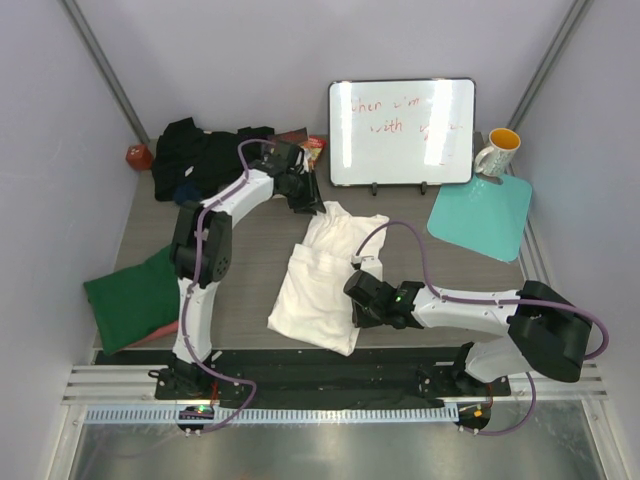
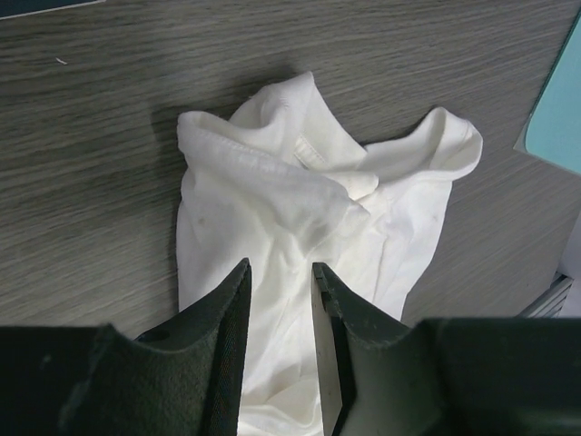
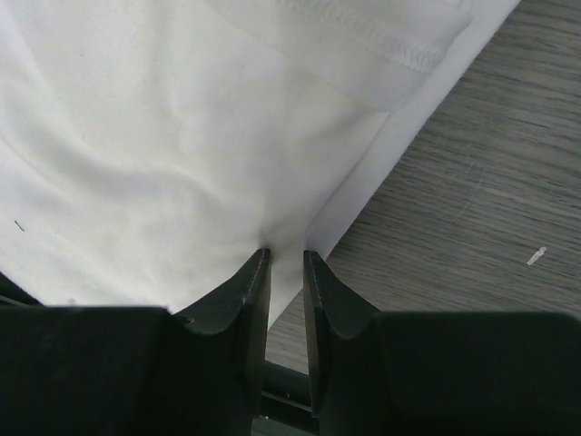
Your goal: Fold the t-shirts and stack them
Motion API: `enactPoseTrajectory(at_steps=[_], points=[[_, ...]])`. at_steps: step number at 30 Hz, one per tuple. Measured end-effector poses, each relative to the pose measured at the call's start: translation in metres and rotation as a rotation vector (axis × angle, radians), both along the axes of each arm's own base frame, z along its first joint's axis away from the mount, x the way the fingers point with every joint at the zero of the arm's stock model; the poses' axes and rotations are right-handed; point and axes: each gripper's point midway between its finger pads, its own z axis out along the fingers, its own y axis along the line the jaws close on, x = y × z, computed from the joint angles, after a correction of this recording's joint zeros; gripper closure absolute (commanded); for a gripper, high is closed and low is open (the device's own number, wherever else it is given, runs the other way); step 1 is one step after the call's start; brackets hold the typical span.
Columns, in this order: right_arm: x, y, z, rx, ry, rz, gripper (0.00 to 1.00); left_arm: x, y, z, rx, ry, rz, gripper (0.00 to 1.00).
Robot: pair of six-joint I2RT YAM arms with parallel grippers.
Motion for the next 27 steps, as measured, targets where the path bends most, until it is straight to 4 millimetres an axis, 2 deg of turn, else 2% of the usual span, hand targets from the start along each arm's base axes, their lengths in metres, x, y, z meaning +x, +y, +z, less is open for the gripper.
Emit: enactPoseTrajectory(at_steps=[6,10,19,27], points=[[0.0,0.0,0.0,0.0,0.0,0.0,0.73,-0.003,-0.013,-0.025,-0.006,0.041,-0.019,0.67],[0.0,0.0,0.0,0.0,0.0,0.0,0.73,-0.009,-0.031,-0.045,-0.015,0.073,-0.056,0.67],[0.001,0.002,0.0,0.005,-0.002,0.0,0.74,-0.021,-0.064,-0.043,-0.037,0.037,-0.124,0.67],[0.002,0.001,0.0,0.01,-0.014,-0.009,0.74,-0.019,-0.059,-0.046,0.004,0.02,-0.114,0.67]])
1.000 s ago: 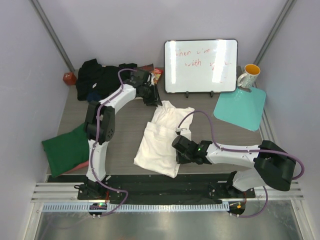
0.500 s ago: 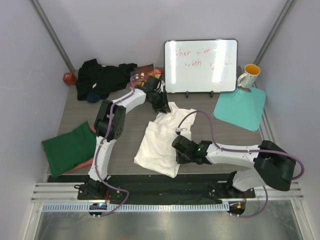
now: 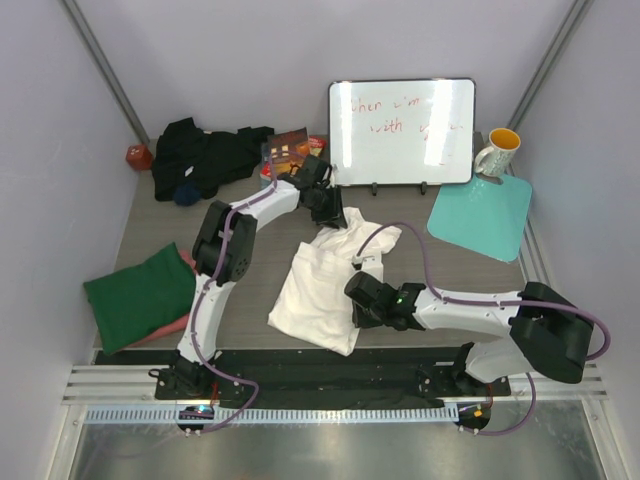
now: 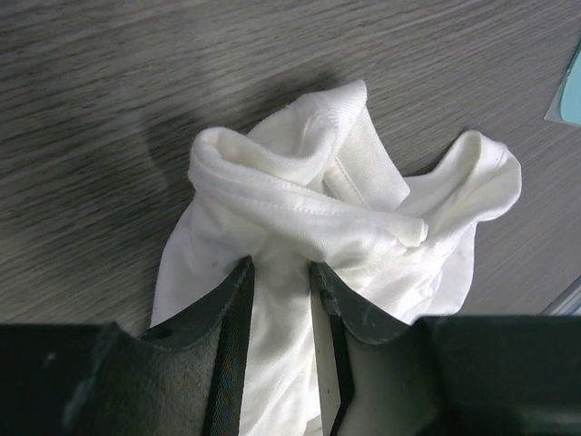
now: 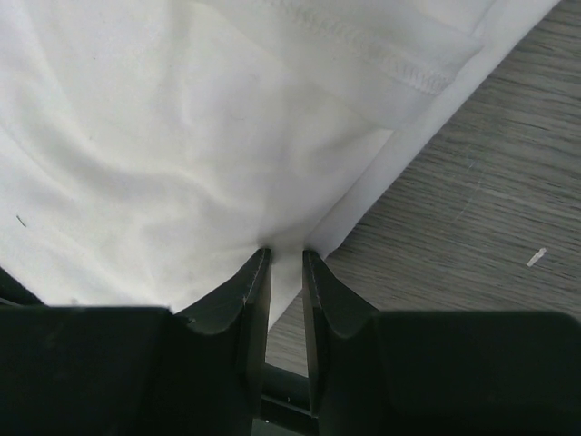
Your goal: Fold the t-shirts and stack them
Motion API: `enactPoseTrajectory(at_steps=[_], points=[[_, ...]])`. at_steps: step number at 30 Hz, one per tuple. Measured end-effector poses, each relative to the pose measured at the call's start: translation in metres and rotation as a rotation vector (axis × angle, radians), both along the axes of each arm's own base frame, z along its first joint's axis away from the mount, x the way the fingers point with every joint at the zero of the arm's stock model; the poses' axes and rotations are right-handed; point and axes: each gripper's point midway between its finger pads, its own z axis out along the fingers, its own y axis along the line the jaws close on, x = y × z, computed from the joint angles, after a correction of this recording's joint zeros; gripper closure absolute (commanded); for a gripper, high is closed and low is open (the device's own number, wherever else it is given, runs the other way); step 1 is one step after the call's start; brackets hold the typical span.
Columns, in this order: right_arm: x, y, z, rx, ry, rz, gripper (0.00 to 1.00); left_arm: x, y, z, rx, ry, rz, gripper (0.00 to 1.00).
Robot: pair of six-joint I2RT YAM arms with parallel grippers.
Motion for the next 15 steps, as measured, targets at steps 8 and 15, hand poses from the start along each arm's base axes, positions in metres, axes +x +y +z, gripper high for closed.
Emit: enactPoseTrajectory(at_steps=[8,15], points=[[-0.001,-0.009,0.002,-0.021,-0.011,-0.013,0.73,0.011,0.017,-0.001,0.071,-0.02,0.064,0.67],[-0.003,-0.017,0.009,-0.029,-0.014,-0.025,0.73,0.024,0.04,-0.003,0.161,-0.03,0.15,0.67]])
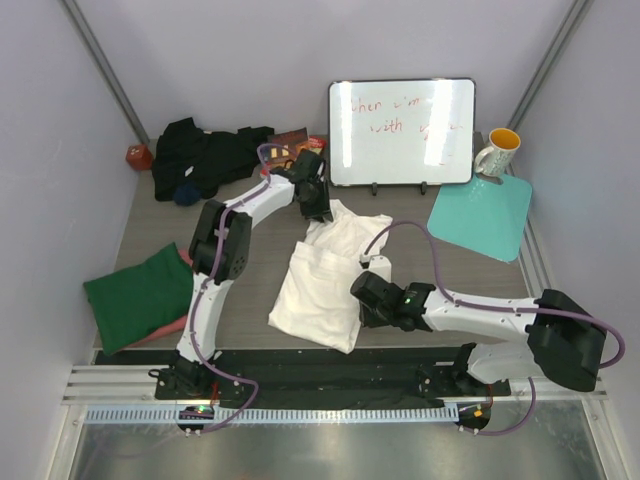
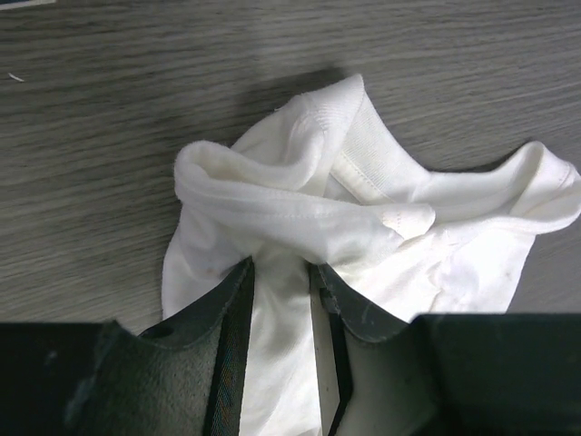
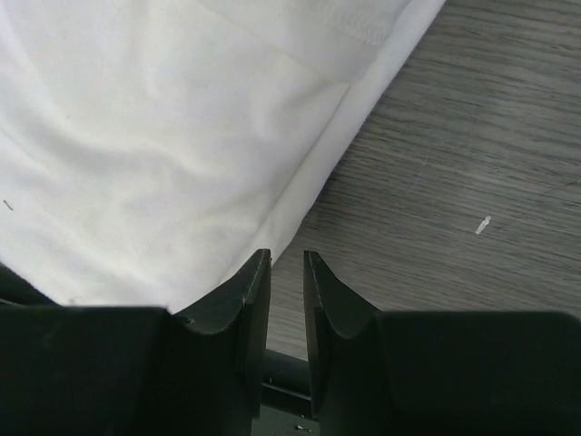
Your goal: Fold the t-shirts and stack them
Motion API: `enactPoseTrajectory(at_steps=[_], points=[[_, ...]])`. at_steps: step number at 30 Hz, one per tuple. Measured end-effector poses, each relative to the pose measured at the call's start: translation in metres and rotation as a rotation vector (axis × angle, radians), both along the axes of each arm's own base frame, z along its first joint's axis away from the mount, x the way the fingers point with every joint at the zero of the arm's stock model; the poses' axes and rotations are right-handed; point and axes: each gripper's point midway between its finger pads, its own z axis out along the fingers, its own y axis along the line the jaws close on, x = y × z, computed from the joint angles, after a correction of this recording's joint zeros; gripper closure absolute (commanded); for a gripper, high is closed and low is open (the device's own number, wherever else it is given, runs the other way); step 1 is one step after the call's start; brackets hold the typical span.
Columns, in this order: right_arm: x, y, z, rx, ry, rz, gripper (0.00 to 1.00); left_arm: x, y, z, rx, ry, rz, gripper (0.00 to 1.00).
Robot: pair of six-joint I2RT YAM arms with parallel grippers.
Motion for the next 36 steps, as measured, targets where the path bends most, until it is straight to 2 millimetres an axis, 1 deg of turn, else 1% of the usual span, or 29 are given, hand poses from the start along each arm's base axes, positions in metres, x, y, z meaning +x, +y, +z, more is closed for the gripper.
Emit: enactPoseTrajectory(at_steps=[4,9,15,18,21,23,25,26,27,31,32,33,34,36], points=[[0.002,-0.001,0.009,0.019,-0.02,-0.011,0.73,0.004,0.005,0.0,0.004,0.0,0.019,0.67],[0.002,-0.005,0.013,0.002,-0.024,-0.017,0.73,0.009,0.015,-0.001,0.031,0.0,0.061,0.68],[0.009,0.0,0.026,0.009,-0.05,-0.021,0.72,0.022,0.041,-0.002,0.029,0.021,0.152,0.68],[0.012,0.0,0.032,0.008,-0.068,-0.02,0.68,0.031,0.058,-0.002,0.042,0.02,0.204,0.68],[0.014,-0.001,0.037,0.004,-0.082,-0.021,0.64,0.035,0.067,-0.002,0.056,0.016,0.229,0.69],[0.016,-0.003,0.039,-0.001,-0.089,-0.024,0.63,0.034,0.069,-0.002,0.06,0.013,0.23,0.7],[0.017,-0.004,0.04,-0.004,-0.095,-0.025,0.58,0.033,0.07,-0.002,0.055,0.01,0.224,0.69],[0.017,-0.005,0.04,-0.007,-0.098,-0.026,0.57,0.032,0.069,-0.001,0.05,0.008,0.221,0.69],[0.018,-0.006,0.041,-0.01,-0.102,-0.026,0.55,0.03,0.07,-0.001,0.045,0.008,0.22,0.68],[0.02,-0.008,0.045,-0.023,-0.116,-0.028,0.5,0.025,0.071,0.0,0.033,0.015,0.211,0.65],[0.021,-0.009,0.045,-0.024,-0.119,-0.029,0.5,0.023,0.071,0.001,0.032,0.016,0.207,0.6],[0.021,-0.009,0.046,-0.026,-0.122,-0.03,0.49,0.021,0.071,0.002,0.031,0.019,0.201,0.59],[0.021,-0.01,0.046,-0.029,-0.123,-0.031,0.49,0.019,0.071,0.003,0.03,0.02,0.191,0.55],[0.021,-0.012,0.046,-0.033,-0.124,-0.034,0.48,0.015,0.071,0.009,0.024,0.018,0.178,0.54]])
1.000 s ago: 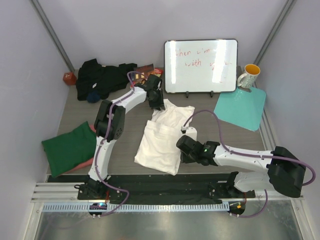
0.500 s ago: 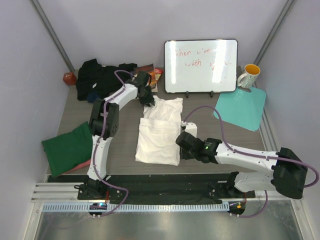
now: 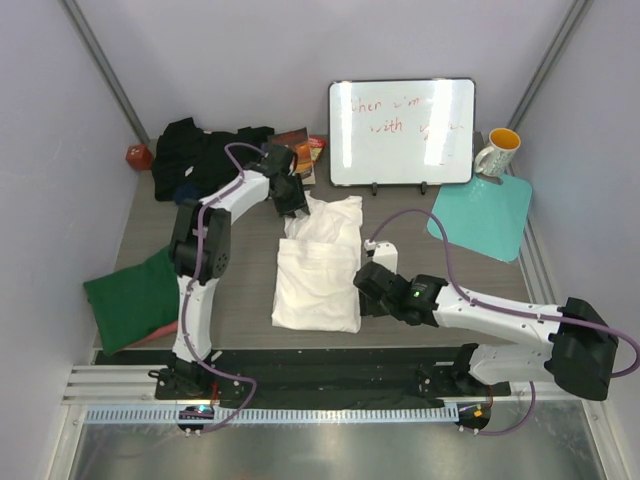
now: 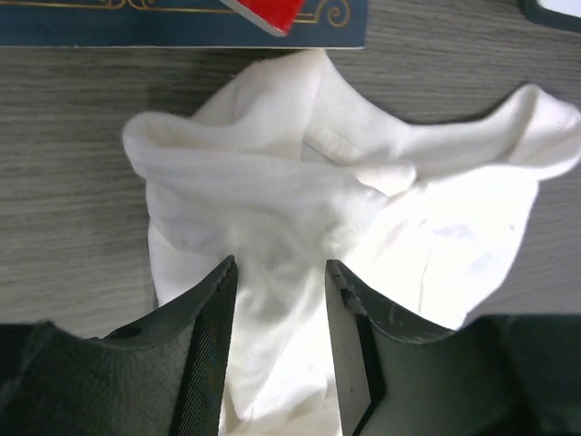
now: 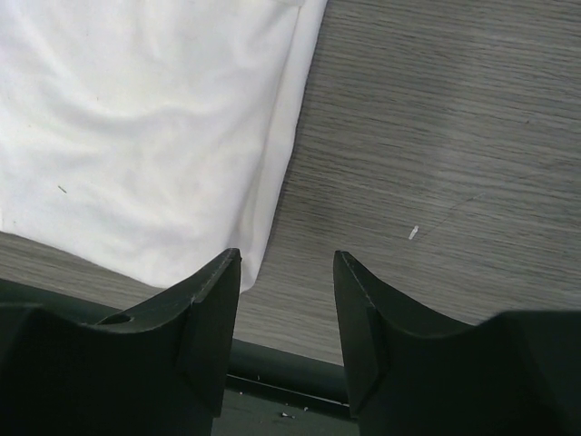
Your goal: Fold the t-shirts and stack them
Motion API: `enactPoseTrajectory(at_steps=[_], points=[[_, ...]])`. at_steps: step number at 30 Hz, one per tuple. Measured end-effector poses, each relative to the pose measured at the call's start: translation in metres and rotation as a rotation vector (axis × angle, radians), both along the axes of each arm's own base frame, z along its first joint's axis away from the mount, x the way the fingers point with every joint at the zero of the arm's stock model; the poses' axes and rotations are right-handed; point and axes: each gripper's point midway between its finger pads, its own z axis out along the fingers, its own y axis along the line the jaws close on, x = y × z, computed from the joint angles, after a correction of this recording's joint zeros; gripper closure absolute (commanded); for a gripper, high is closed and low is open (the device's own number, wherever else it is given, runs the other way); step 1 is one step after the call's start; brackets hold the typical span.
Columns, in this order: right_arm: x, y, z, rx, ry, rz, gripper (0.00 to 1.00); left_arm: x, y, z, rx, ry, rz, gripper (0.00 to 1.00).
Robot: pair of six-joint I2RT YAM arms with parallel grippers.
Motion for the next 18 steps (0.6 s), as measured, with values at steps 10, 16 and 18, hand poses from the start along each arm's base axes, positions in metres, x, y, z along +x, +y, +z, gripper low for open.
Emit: enactPoseTrajectory(at_steps=[10,16,18], points=[[-0.004,-0.004,0.001,0.015,0.002,-0.008,0.45,0.004,0.012,0.083,-0.062,-0.135,0.009,0.55],[-0.01,-0.014,-0.009,0.007,0.014,-0.022,0.32,-0.046,0.037,0.109,-0.062,-0.156,0.022,0.52],[-0.011,-0.017,-0.012,0.006,0.01,-0.021,0.32,-0.077,0.047,0.106,-0.062,-0.137,0.024,0.5]])
